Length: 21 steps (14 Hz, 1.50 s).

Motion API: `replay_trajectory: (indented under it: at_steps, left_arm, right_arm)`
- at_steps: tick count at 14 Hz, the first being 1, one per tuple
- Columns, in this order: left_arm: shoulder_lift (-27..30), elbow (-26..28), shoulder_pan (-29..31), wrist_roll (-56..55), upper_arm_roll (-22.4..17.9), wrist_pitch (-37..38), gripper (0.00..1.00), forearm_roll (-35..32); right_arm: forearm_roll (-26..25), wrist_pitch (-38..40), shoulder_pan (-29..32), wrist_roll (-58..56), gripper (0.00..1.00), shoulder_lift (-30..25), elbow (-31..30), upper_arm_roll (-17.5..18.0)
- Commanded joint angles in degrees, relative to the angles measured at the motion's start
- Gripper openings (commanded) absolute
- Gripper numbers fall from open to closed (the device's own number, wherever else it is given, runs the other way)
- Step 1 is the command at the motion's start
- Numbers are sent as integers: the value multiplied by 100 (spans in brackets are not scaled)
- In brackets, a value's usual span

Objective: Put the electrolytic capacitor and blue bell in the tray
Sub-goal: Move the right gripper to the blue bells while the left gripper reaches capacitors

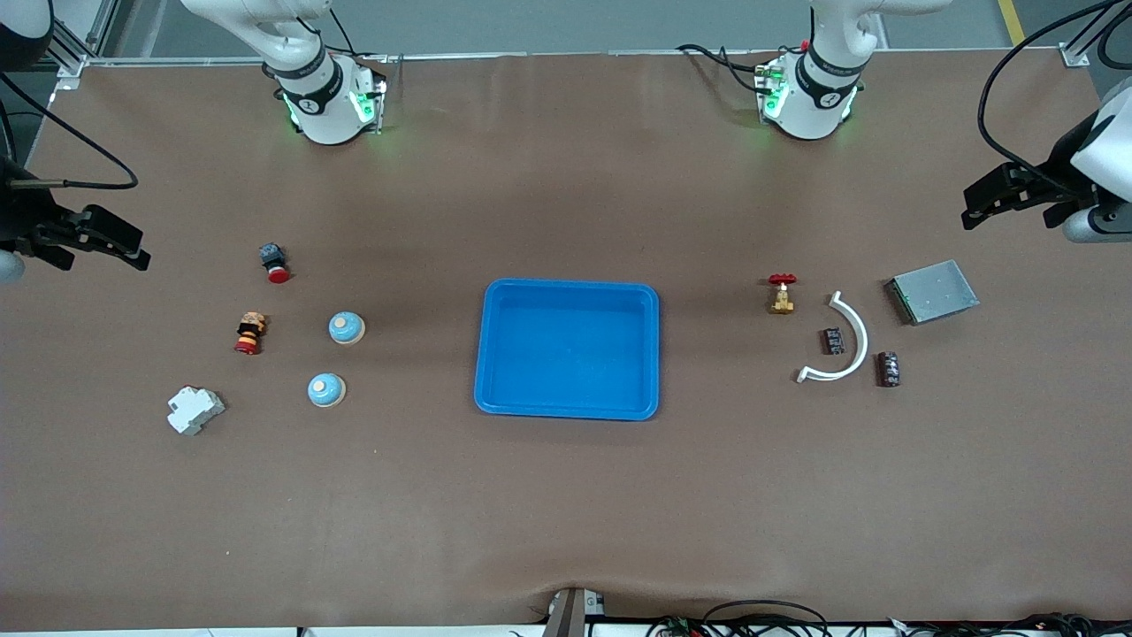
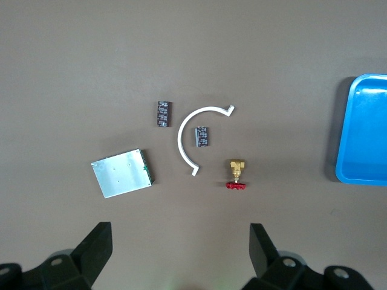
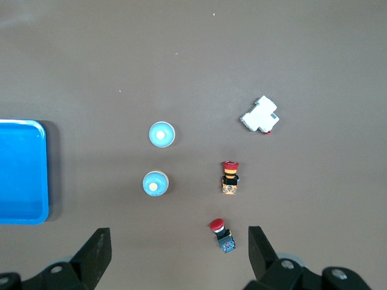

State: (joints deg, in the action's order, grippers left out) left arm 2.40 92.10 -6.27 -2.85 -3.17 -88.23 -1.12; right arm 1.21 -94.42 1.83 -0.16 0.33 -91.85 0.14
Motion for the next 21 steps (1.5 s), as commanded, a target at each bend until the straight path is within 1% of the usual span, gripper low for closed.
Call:
replay_trajectory:
  at_steps: [1, 8, 9, 10, 14, 15, 16, 19, 21]
  left_arm:
    - [-73, -166, 21, 56, -8, 131, 100, 112]
    - [-108, -184, -41, 12, 9, 122, 100, 24]
    - [-213, -192, -32, 21, 9, 122, 100, 15]
    - [-240, -193, -15, 39, 18, 122, 100, 15]
    - [-477, -210, 38, 30, -17, 52, 100, 50]
    - [-599, -210, 47, 56, -35, 35, 100, 42]
    - [-670, -210, 73, 74, -122, -9, 100, 33]
    - [-889, -201, 415, 581, -131, -378, 100, 59]
    - [-1161, -193, 574, 1056, -131, -571, 100, 85]
  right_arm:
    - [-77, -68, 20, 61, 100, -156, -158, 30]
    - [-94, -76, -15, 51, 100, -139, -184, 48]
    - [-138, -76, -50, 34, 100, -139, -219, 65]
    - [-295, -85, -155, 86, 100, -156, -289, 91]
    - [-288, -190, -156, 104, 100, -174, -473, 83]
    - [-279, -391, -165, 104, 100, -209, -674, 83]
    - [-279, -715, -182, 130, 100, -296, -1016, 83]
    - [-270, -1901, -322, 472, 100, -630, -2272, 109]
    - [-270, -2133, -420, 648, 100, -614, -2635, 109]
